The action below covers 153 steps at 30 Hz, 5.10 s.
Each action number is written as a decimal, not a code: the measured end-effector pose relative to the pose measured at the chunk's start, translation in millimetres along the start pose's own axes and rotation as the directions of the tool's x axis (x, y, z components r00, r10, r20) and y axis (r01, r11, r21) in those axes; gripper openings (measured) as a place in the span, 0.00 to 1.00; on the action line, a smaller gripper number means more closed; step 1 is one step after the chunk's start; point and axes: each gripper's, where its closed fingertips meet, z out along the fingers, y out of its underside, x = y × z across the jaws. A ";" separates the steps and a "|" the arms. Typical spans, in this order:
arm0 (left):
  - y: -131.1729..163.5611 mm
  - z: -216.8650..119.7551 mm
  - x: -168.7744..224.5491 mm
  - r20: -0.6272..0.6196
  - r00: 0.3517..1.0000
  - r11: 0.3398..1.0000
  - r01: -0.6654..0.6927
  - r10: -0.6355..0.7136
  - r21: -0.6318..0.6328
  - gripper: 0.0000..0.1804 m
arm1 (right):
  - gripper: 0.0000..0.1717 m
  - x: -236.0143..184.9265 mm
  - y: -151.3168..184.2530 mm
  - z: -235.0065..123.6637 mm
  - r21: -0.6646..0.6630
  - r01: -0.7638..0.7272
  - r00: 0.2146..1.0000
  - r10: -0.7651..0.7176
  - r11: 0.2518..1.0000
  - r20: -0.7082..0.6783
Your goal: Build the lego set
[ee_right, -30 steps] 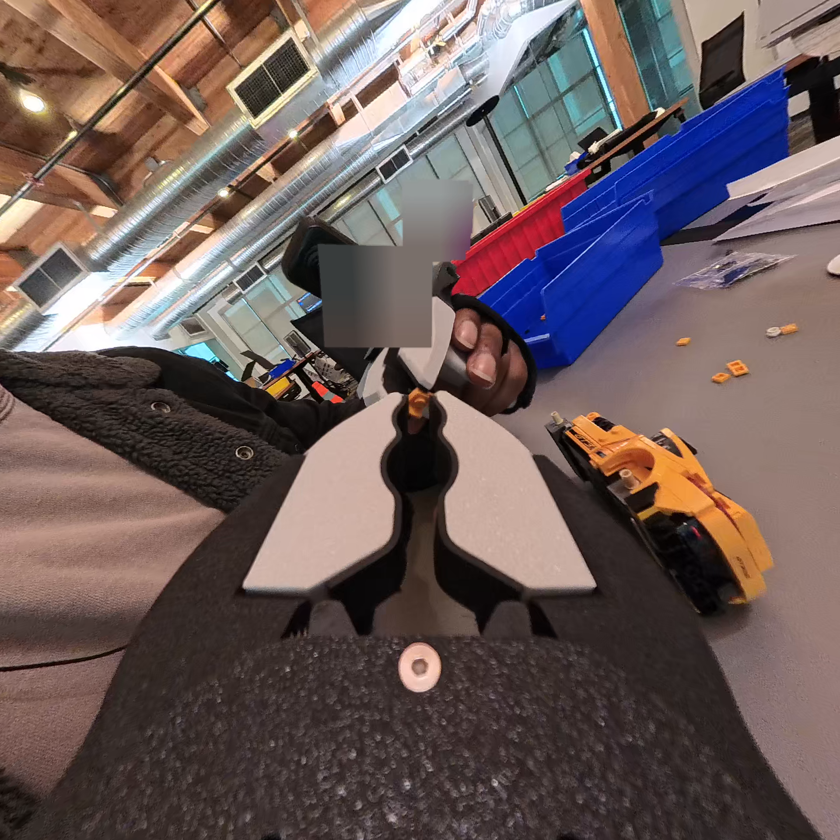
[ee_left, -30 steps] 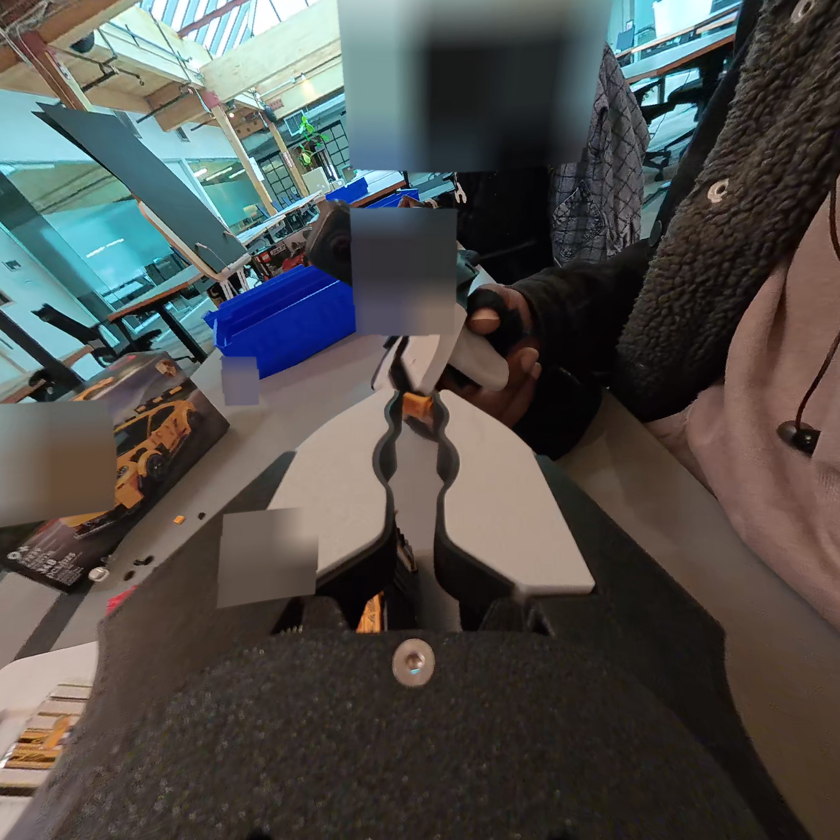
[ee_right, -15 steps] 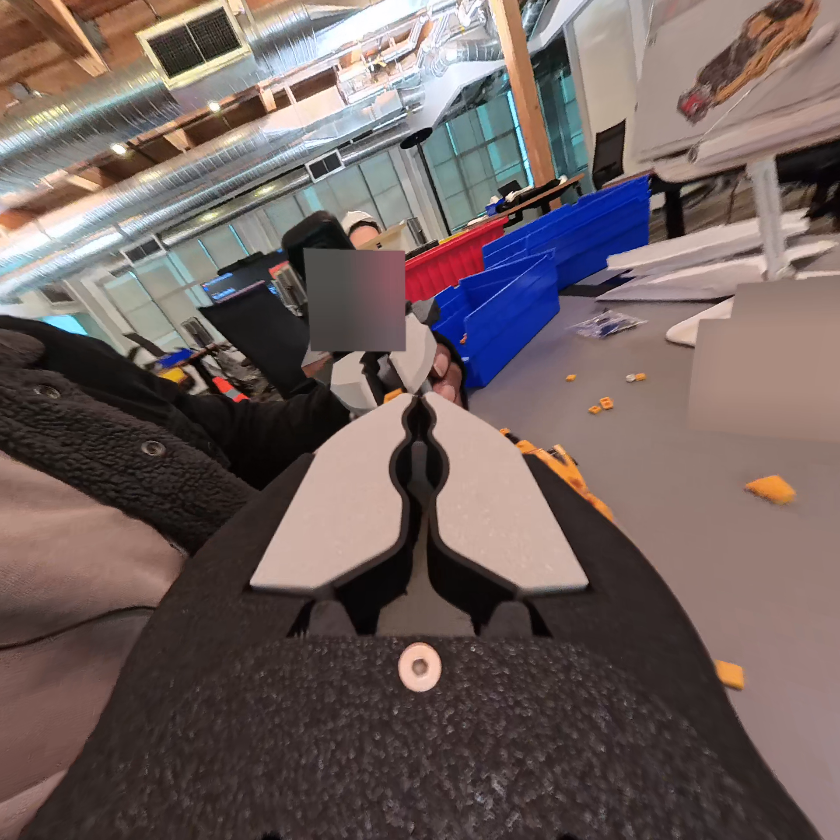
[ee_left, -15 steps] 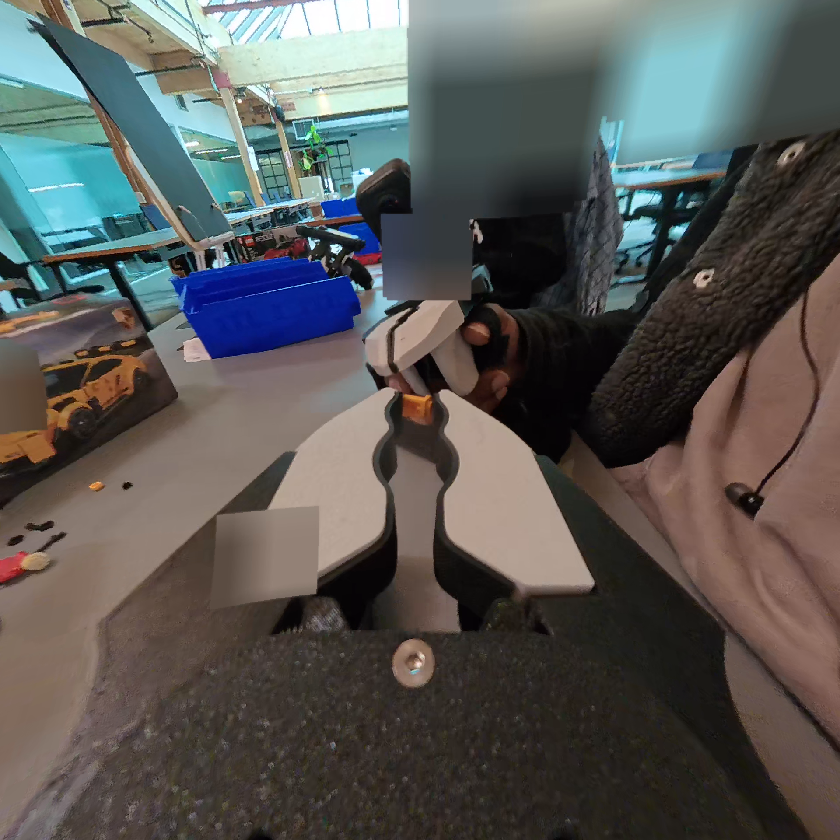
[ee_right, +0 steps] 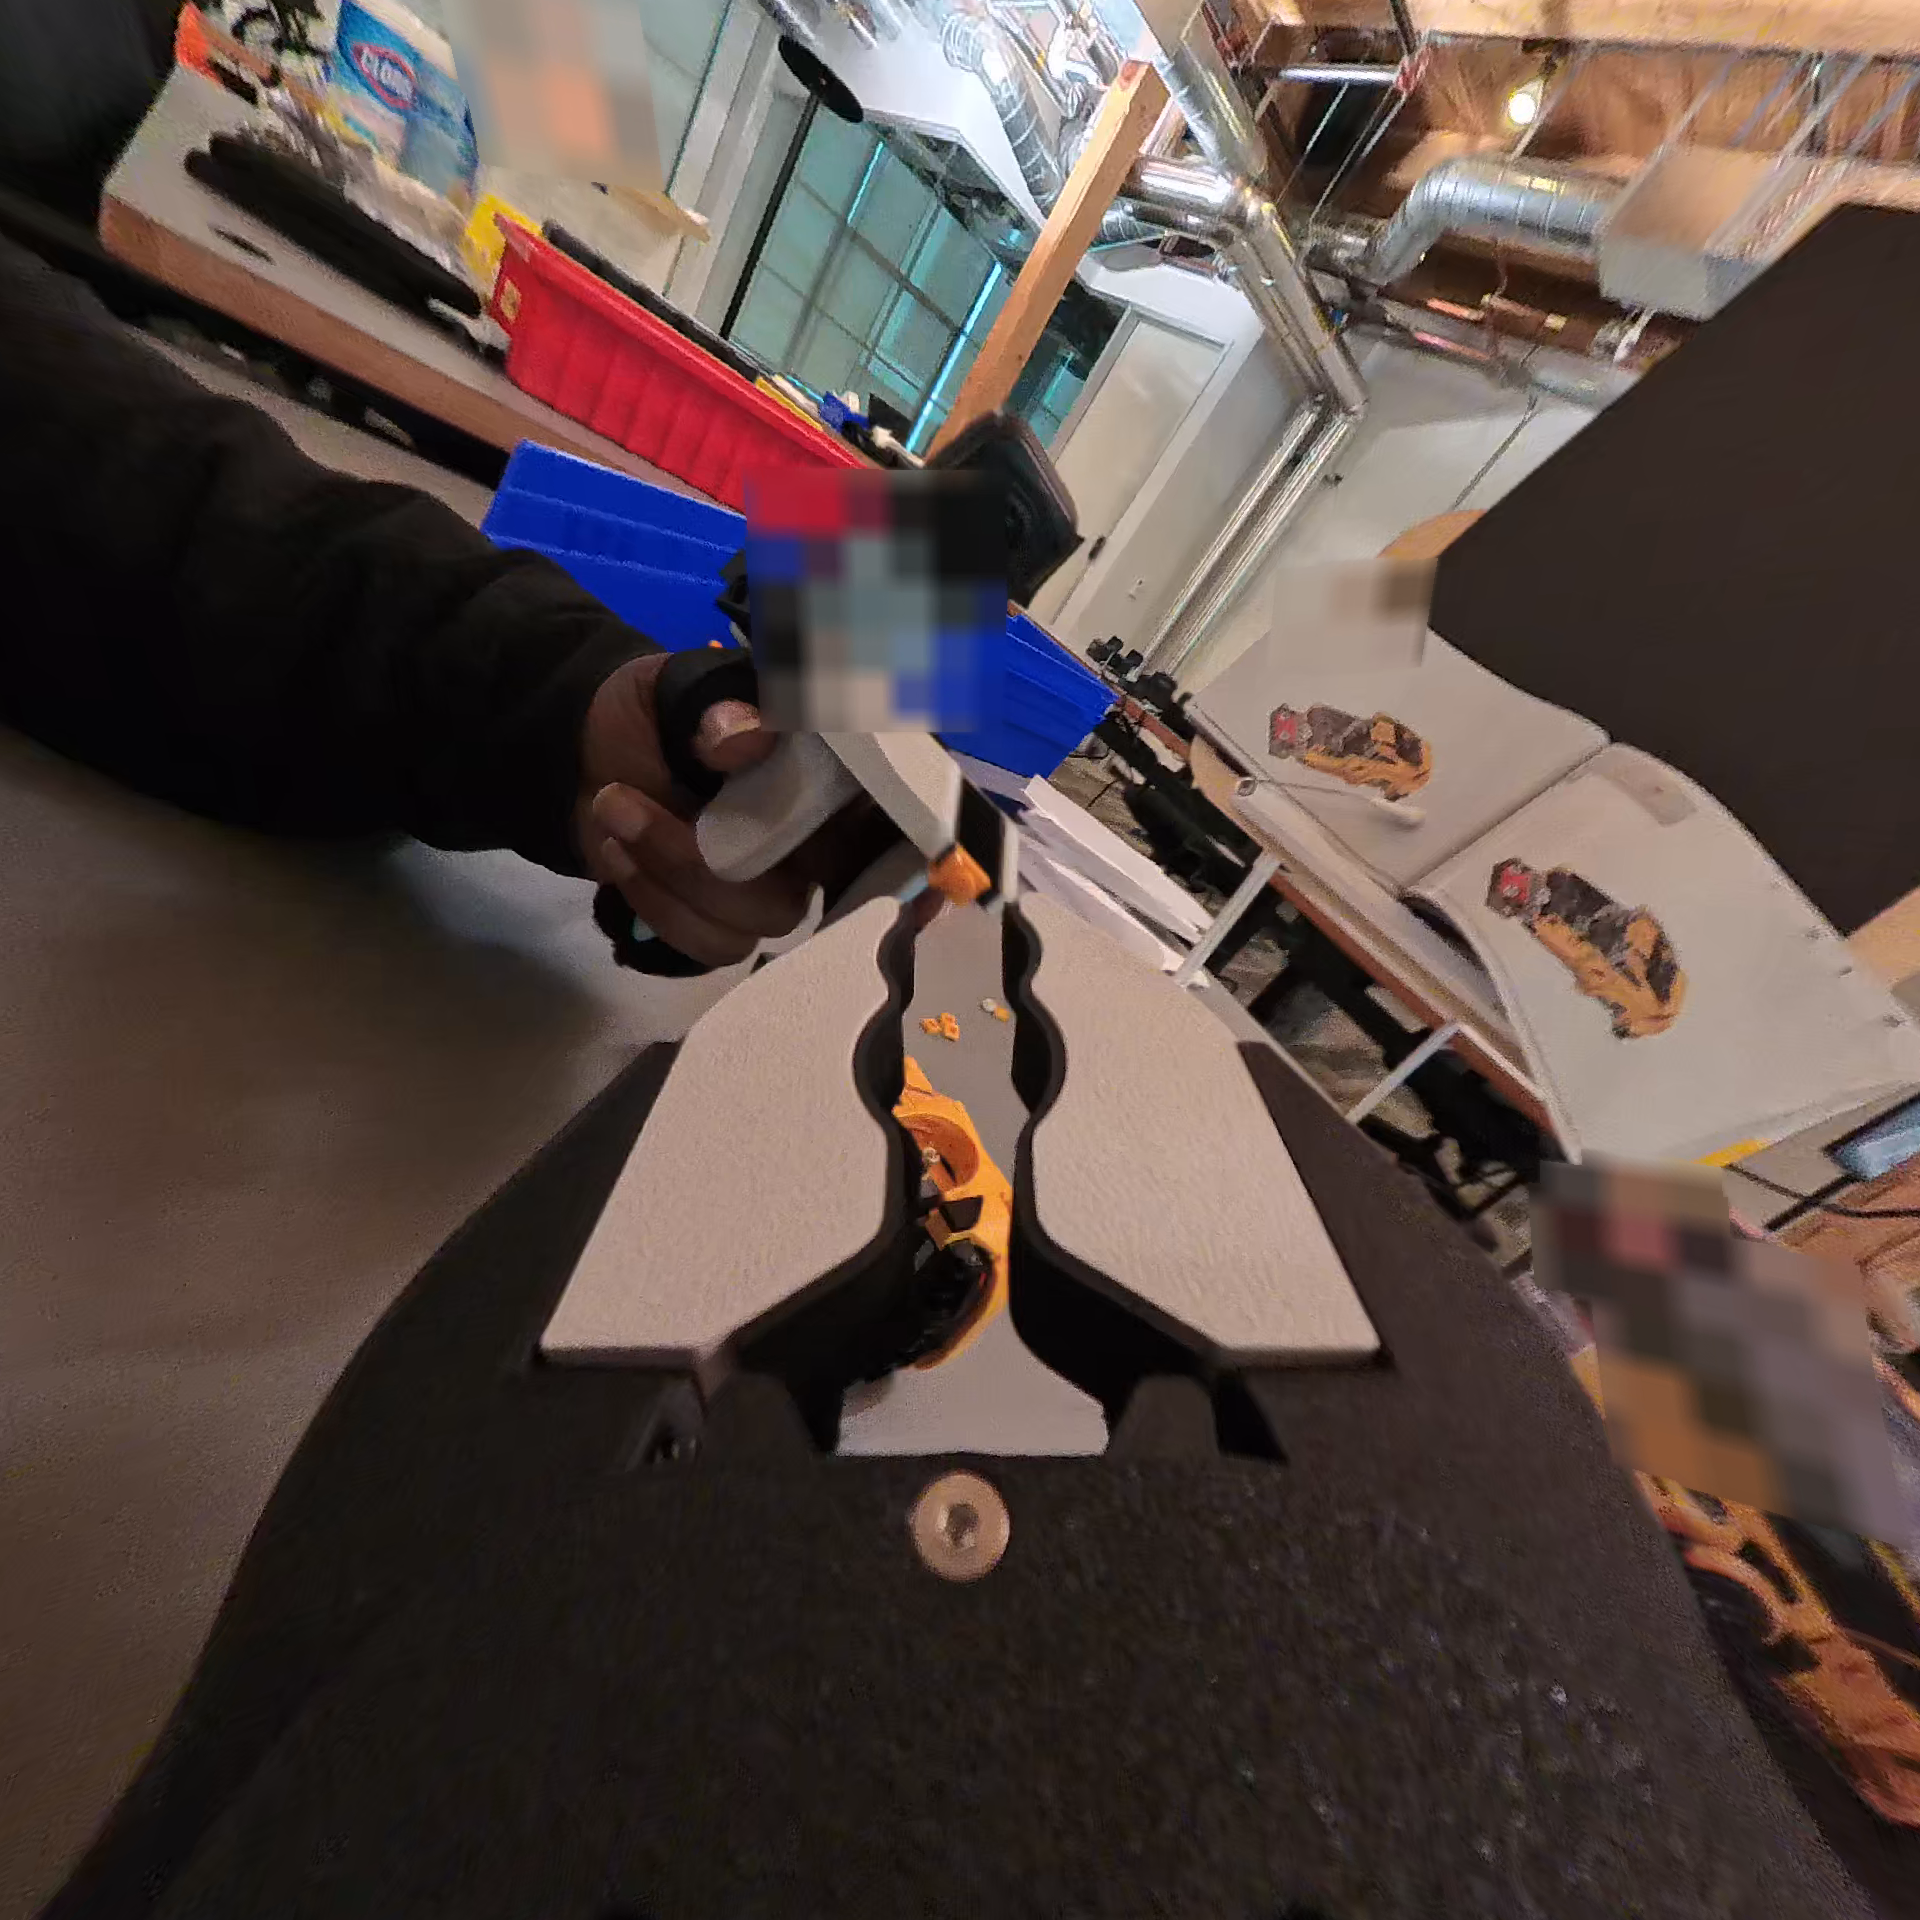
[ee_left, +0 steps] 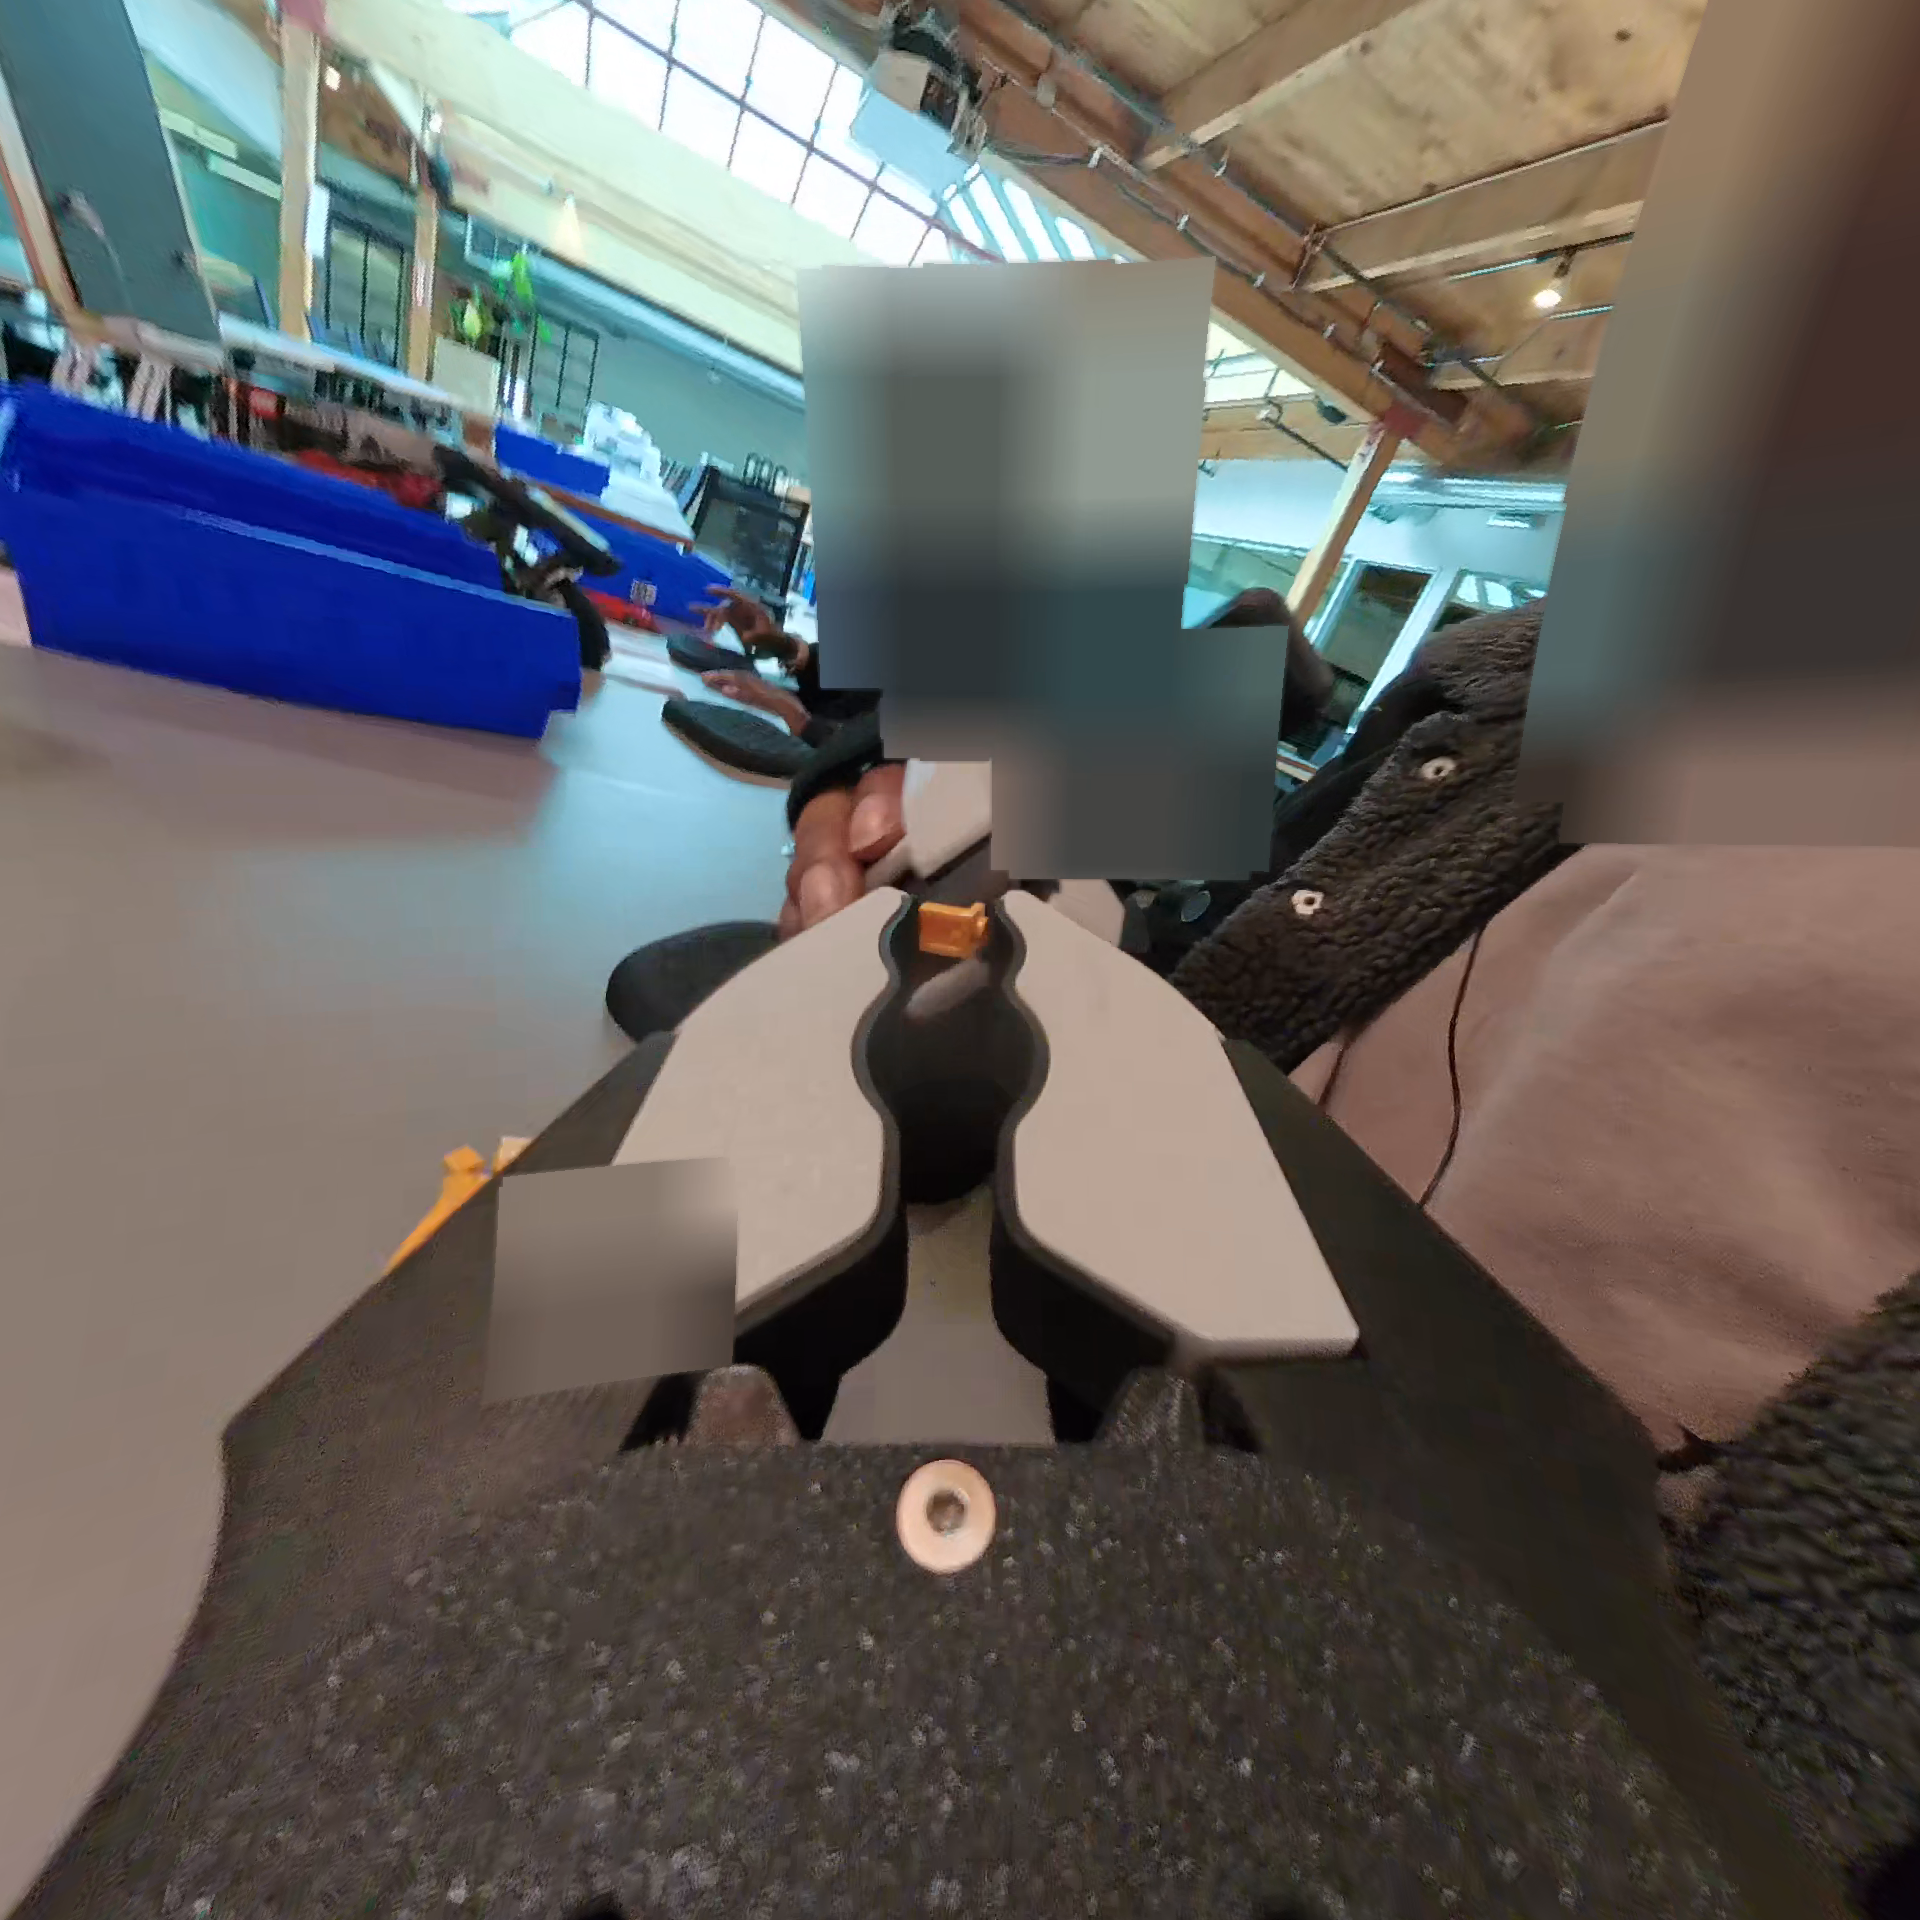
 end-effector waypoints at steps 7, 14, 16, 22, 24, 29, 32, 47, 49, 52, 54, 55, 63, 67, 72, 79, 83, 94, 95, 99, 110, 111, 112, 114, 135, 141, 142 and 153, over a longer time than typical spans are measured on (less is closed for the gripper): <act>11.5 4.1 -5.9 -0.021 0.982 0.982 0.184 -0.186 -0.050 0.07 | 0.09 -4.2 9.5 4.9 -0.071 0.124 0.992 -0.126 0.990 -0.023; 15.1 5.3 -5.3 -0.047 0.964 0.964 0.257 -0.260 -0.064 0.07 | 0.05 -6.8 12.3 5.5 -0.077 0.133 0.991 -0.134 0.988 -0.015; 15.6 5.0 -8.0 -0.030 0.965 0.964 0.258 -0.261 -0.064 0.07 | 0.05 -6.0 14.8 5.7 -0.087 0.116 0.993 -0.117 0.989 -0.009; 21.8 0.4 -26.1 0.127 0.975 0.974 0.199 -0.185 -0.109 0.11 | 0.04 3.4 31.2 5.6 -0.177 0.103 0.993 -0.111 0.979 -0.037; 26.6 0.2 -30.9 0.187 0.971 0.973 0.178 -0.149 -0.149 0.11 | 0.04 3.5 39.7 6.1 -0.224 0.117 0.991 -0.128 0.968 -0.035; 36.0 -0.6 -39.7 0.307 0.944 0.963 0.185 -0.118 -0.199 0.07 | 0.04 3.7 52.2 7.4 -0.295 0.156 0.984 -0.175 0.943 -0.036; 38.7 -0.7 -39.5 0.313 0.938 0.958 0.213 -0.145 -0.193 0.04 | 0.04 2.3 55.4 7.7 -0.311 0.183 0.979 -0.201 0.932 -0.026; 36.5 -3.3 -32.2 0.242 0.941 0.944 0.281 -0.236 -0.175 0.00 | 0.04 -3.0 47.6 7.6 -0.266 0.191 0.980 -0.200 0.945 -0.008; 36.2 -3.3 -32.2 0.241 0.943 0.945 0.276 -0.231 -0.174 0.00 | 0.04 -2.8 47.3 7.7 -0.266 0.193 0.979 -0.203 0.944 -0.010; 35.7 -4.0 -33.2 0.241 0.944 0.948 0.270 -0.226 -0.167 0.00 | 0.04 0.6 47.4 7.4 -0.270 0.177 0.981 -0.192 0.946 -0.030; 34.0 -4.4 -32.3 0.236 0.947 0.952 0.258 -0.216 -0.162 0.00 | 0.04 1.8 47.5 7.0 -0.267 0.169 0.982 -0.185 0.949 -0.034; 33.7 -4.6 -32.5 0.239 0.948 0.954 0.251 -0.209 -0.164 0.00 | 0.04 1.8 48.0 7.1 -0.269 0.168 0.982 -0.183 0.948 -0.034; 41.4 -2.0 -37.4 0.281 0.942 0.951 0.241 -0.181 -0.194 0.06 | 0.04 -6.1 55.3 9.7 -0.297 0.215 0.975 -0.224 0.930 0.004; 43.9 -2.5 -38.9 0.295 0.936 0.945 0.255 -0.189 -0.205 0.06 | 0.04 -7.4 58.0 9.8 -0.312 0.248 0.966 -0.257 0.917 0.013; 42.7 -3.1 -34.9 0.263 0.941 0.940 0.272 -0.214 -0.207 0.04 | 0.04 -9.9 54.0 9.2 -0.285 0.255 0.966 -0.259 0.924 0.024; 38.7 -2.5 -24.5 0.165 0.941 0.927 0.325 -0.297 -0.185 0.03 | 0.04 -13.0 44.0 7.4 -0.214 0.164 0.986 -0.158 0.963 0.046; 29.9 -2.9 -13.9 0.046 0.921 0.910 0.389 -0.386 -0.140 0.03 | 0.05 -13.0 33.9 5.1 -0.150 0.073 0.996 -0.064 0.986 0.062; 28.8 -1.6 -5.2 -0.041 0.895 0.889 0.435 -0.444 -0.142 0.03 | 0.04 -16.9 23.6 2.9 -0.088 0.054 0.995 -0.046 0.995 0.089; 28.8 -1.6 -4.9 -0.043 0.894 0.888 0.437 -0.447 -0.143 0.03 | 0.04 -17.0 23.4 2.7 -0.088 0.055 0.995 -0.047 0.995 0.090; 30.3 -1.2 -6.8 -0.030 0.893 0.887 0.440 -0.448 -0.142 0.03 | 0.04 -17.2 25.9 2.3 -0.108 0.048 0.994 -0.037 0.993 0.100; 24.8 -20.2 -38.9 0.277 0.952 0.965 0.184 -0.128 -0.188 0.08 | 0.04 3.9 47.0 0.9 -0.254 -0.066 0.995 0.082 0.965 0.055; 21.2 -26.7 -44.0 0.324 0.944 0.969 0.136 -0.064 -0.205 0.08 | 0.04 9.6 51.7 -0.9 -0.284 -0.087 0.993 0.106 0.955 0.052; 17.8 -34.0 -49.6 0.370 0.929 0.970 0.091 0.000 -0.226 0.08 | 0.04 18.0 57.0 -2.6 -0.313 -0.105 0.992 0.123 0.944 0.038; 15.4 -48.9 -59.3 0.439 0.893 0.959 0.029 0.101 -0.281 0.10 | 0.04 32.8 69.3 -5.0 -0.378 -0.128 0.988 0.153 0.917 0.036; 60.1 -78.9 -65.0 0.404 0.889 0.864 0.019 0.216 -0.503 0.22 | 0.04 58.0 178.0 36.8 -0.660 -0.147 0.845 0.440 0.737 0.303; 68.5 -80.3 -65.3 0.392 0.896 0.849 0.032 0.210 -0.527 0.22 | 0.04 51.3 177.7 44.4 -0.612 -0.199 0.836 0.459 0.765 0.301; 73.0 -79.7 -66.5 0.390 0.894 0.837 0.032 0.221 -0.546 0.21 | 0.04 51.3 176.6 43.8 -0.607 -0.201 0.836 0.458 0.769 0.304; 75.7 -86.7 -79.8 0.440 0.851 0.819 0.022 0.285 -0.574 0.17 | 0.04 50.6 172.8 36.0 -0.567 -0.233 0.821 0.472 0.790 0.321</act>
